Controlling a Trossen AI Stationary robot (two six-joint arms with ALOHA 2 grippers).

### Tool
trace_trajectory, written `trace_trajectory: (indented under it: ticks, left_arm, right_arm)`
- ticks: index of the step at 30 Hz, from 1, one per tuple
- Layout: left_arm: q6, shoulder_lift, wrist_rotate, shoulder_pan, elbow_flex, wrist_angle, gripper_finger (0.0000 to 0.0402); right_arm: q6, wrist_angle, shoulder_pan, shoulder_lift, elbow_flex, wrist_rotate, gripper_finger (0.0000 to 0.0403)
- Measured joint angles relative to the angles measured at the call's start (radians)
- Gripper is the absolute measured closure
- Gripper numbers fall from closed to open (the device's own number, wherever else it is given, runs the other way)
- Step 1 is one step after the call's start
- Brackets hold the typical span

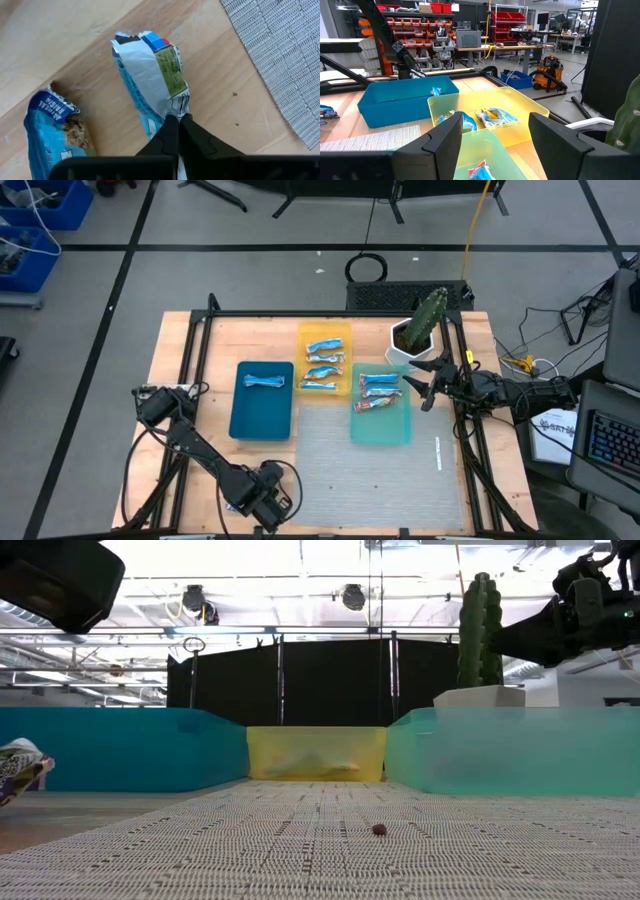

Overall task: Pick and place Granola Bars by type
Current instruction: Put the blue granola bar into the blue bin

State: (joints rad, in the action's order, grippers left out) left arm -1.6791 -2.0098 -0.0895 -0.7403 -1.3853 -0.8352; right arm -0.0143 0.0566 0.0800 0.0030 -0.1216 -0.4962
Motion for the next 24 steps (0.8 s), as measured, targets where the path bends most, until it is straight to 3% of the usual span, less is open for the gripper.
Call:
trace_trajectory:
  ticks: [5,14,24]
  left_arm:
    - [0.027,0.036,0.010,0.003,0.002,-0.010,0.0397]
    - [0.058,0.278,-0.074,0.049,0.002,-0.205,0.0399]
    - [0.271,0.494,-0.121,0.174,0.002,-0.430,0.0400]
  right_arm:
    - [0.000,0.000,0.000,0.000,0.000,0.000,0.0181]
    - [0.000,0.000,0.000,0.000,0.000,0.000,0.0181]
    - [0.000,0.000,0.000,0.000,0.000,0.000,0.0181]
